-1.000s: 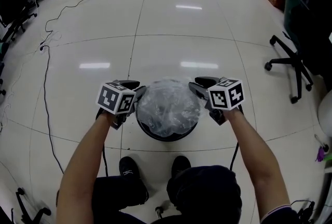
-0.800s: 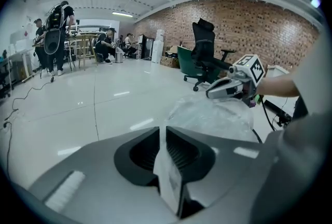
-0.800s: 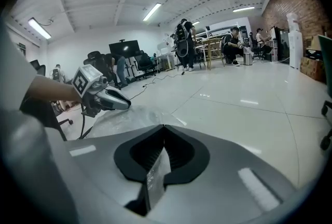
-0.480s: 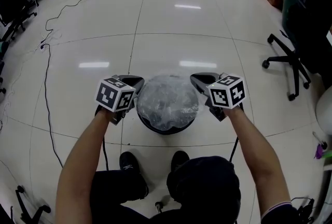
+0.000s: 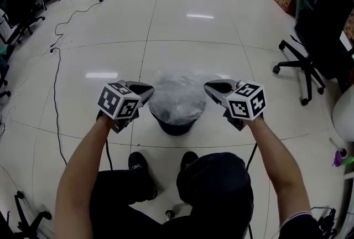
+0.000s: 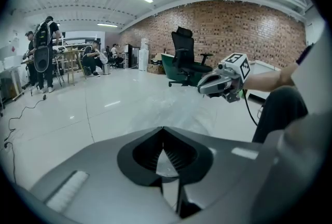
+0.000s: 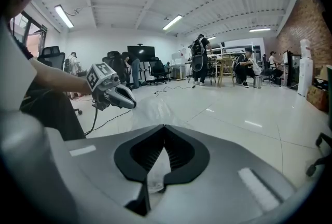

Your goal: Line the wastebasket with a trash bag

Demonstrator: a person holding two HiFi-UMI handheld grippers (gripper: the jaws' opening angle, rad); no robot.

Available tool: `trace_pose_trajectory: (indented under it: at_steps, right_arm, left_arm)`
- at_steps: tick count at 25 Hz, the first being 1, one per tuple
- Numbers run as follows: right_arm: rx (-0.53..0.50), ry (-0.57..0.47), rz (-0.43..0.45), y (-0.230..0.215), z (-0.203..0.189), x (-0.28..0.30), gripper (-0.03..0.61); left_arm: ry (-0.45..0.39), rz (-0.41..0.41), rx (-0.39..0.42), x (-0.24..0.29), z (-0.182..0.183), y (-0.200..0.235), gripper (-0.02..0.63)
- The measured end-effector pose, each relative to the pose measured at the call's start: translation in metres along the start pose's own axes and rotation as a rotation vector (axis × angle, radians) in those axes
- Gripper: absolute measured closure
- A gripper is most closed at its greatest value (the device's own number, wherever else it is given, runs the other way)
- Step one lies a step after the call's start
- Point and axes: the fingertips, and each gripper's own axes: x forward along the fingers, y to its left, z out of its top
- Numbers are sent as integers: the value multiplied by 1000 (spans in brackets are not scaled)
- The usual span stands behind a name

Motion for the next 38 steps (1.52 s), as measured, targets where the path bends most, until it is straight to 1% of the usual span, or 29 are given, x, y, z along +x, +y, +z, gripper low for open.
trace_pose_trajectory:
  at_steps: [4, 7, 11, 16, 21, 27, 32, 38]
  right_arm:
    - [2, 18, 21, 23, -20, -16, 575]
    - [7, 35, 33, 38, -36, -22, 575]
    - [26, 79, 51, 52, -64, -27, 575]
    - [62, 111, 53, 52, -95, -25, 575]
    - [93, 140, 68, 55, -118, -15, 575]
    - [122, 192, 72, 53, -142, -1, 575]
    - [149, 212, 63, 47, -158, 14, 575]
    - [192, 229, 61, 34, -174, 31, 575]
  left_arm:
    - [65, -39, 34, -8, -24, -33, 600]
    - [107, -48, 52, -10, -43, -52, 600]
    - [149, -62, 53, -8, -66, -71, 600]
    - [190, -81, 41, 3, -87, -85, 600]
    - [226, -88, 23, 13, -108, -86, 600]
    - [256, -66, -30, 24, -131, -88, 600]
    - [257, -34, -91, 38, -149, -80, 600]
    - [251, -39, -154, 58, -167, -70, 600]
